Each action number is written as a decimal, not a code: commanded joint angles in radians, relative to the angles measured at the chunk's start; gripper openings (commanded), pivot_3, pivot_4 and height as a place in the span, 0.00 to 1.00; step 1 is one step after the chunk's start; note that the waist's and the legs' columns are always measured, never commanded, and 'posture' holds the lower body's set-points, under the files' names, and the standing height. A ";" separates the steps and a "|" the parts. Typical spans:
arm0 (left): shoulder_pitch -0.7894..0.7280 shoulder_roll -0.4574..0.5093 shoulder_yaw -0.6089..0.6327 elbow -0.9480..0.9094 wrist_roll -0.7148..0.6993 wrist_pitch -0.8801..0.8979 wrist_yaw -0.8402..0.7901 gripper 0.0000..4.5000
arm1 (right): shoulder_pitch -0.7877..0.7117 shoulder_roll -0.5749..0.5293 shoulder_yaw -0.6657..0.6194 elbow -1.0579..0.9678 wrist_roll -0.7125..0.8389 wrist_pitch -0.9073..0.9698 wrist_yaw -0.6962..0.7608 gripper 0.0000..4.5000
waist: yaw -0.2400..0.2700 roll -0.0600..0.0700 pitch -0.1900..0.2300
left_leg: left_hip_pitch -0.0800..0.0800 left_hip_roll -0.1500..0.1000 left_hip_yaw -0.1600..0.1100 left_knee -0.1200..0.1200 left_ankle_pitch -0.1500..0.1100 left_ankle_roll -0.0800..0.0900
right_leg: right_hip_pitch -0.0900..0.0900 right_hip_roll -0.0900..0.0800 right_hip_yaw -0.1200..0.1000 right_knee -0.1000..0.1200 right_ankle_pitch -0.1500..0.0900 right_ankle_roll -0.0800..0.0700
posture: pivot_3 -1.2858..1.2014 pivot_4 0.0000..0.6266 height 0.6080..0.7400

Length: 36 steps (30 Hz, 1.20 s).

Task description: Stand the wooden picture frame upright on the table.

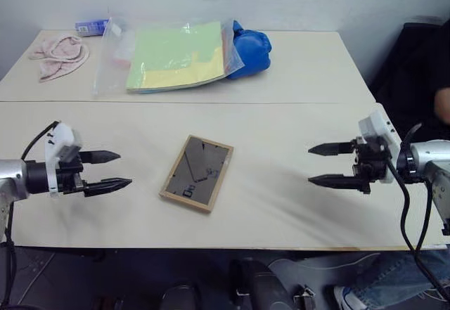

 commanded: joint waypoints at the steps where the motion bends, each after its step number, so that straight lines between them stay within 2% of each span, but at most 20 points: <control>1: -0.015 0.012 0.000 0.021 0.023 -0.040 -0.011 1.00 | 0.004 0.009 -0.028 -0.024 0.019 0.015 -0.018 0.99 | 0.000 0.000 0.000 | 0.000 0.000 0.000 0.000 0.000 0.000 | 0.000 0.000 0.000 0.000 0.000 0.000 | 0.52 0.24 1.00; 8: -0.035 -0.020 -0.028 0.041 0.056 -0.059 0.020 1.00 | 0.072 0.035 -0.023 -0.100 -0.018 -0.011 -0.088 0.99 | -0.001 0.000 0.000 | -0.001 0.000 0.000 0.001 0.000 0.001 | 0.000 0.000 0.000 0.000 0.000 0.000 | 0.52 0.24 1.00; 11: -0.088 -0.040 -0.091 0.084 0.105 -0.110 0.022 1.00 | 0.067 0.049 0.016 -0.116 -0.070 -0.045 -0.126 0.99 | 0.000 0.000 0.000 | 0.000 0.000 0.000 0.001 0.000 0.000 | 0.000 0.000 0.000 0.001 0.000 0.000 | 0.52 0.24 1.00; 12: -0.109 -0.047 -0.121 0.103 0.129 -0.140 0.013 0.96 | 0.058 0.056 0.030 -0.112 -0.089 -0.059 -0.132 0.95 | -0.001 0.000 0.000 | 0.000 0.000 0.000 0.002 0.000 0.000 | 0.000 0.000 0.000 0.001 0.000 0.000 | 0.52 0.24 1.00; 14: -0.163 -0.065 -0.192 0.147 0.184 -0.205 -0.009 0.86 | 0.035 0.066 0.065 -0.109 -0.117 -0.085 -0.123 0.85 | 0.000 0.000 0.000 | 0.000 0.000 0.000 0.002 0.000 0.000 | 0.000 0.000 0.000 0.001 0.000 0.000 | 0.52 0.24 1.00; 19: -0.310 -0.149 -0.358 0.269 0.327 -0.355 -0.039 0.52 | -0.070 0.144 0.206 -0.065 -0.221 -0.152 -0.120 0.46 | -0.001 0.000 0.000 | 0.000 0.000 0.001 0.003 0.000 0.000 | 0.000 0.000 0.000 0.002 0.000 0.000 | 0.52 0.24 1.00; 22: -0.369 -0.210 -0.406 0.309 0.354 -0.380 -0.050 0.31 | -0.134 0.215 0.279 0.006 -0.296 -0.214 -0.129 0.24 | -0.002 0.000 0.000 | -0.001 0.000 0.002 0.004 0.000 0.000 | -0.001 0.000 0.000 0.003 0.000 0.000 | 0.52 0.24 1.00; 24: -0.387 -0.249 -0.421 0.304 0.352 -0.372 -0.050 0.13 | -0.164 0.257 0.315 0.049 -0.328 -0.243 -0.127 0.04 | -0.001 0.000 0.000 | -0.002 0.000 0.002 0.004 0.000 0.000 | -0.002 0.000 0.000 0.004 0.000 0.000 | 0.52 0.24 1.00; 25: -0.388 -0.263 -0.425 0.293 0.348 -0.362 -0.050 0.10 | -0.176 0.274 0.332 0.067 -0.344 -0.261 -0.127 0.00 | -0.002 0.000 0.000 | -0.002 0.000 0.002 0.004 0.000 0.000 | -0.002 0.000 0.000 0.004 0.000 0.000 | 0.52 0.24 1.00; 26: -0.372 -0.278 -0.431 0.248 0.327 -0.326 -0.060 0.03 | -0.194 0.301 0.361 0.096 -0.377 -0.288 -0.137 0.00 | -0.003 0.000 0.000 | -0.002 0.000 0.002 0.005 0.000 0.000 | -0.002 0.000 0.000 0.004 0.000 0.000 | 0.52 0.24 1.00; 27: -0.354 -0.287 -0.434 0.206 0.311 -0.294 -0.065 0.02 | -0.210 0.326 0.383 0.124 -0.409 -0.310 -0.153 0.00 | -0.005 0.000 0.000 | -0.002 0.000 0.002 0.006 0.000 0.000 | -0.002 0.000 0.000 0.005 0.000 0.000 | 0.52 0.24 1.00; 31: -0.309 -0.326 -0.395 0.104 0.275 -0.135 0.018 0.02 | -0.255 0.406 0.413 0.199 -0.469 -0.349 -0.195 0.00 | -0.006 0.000 0.000 | -0.001 0.000 0.002 0.007 0.000 0.000 | -0.002 -0.001 0.001 0.008 0.000 0.000 | 0.52 0.24 1.00; 36: -0.256 -0.307 -0.314 0.053 0.205 0.108 0.099 0.02 | -0.262 0.411 0.416 0.219 -0.507 -0.395 -0.188 0.00 | -0.006 0.000 0.000 | -0.001 0.000 0.002 0.008 0.000 0.000 | -0.002 -0.001 0.000 0.010 0.000 0.000 | 0.52 0.24 1.00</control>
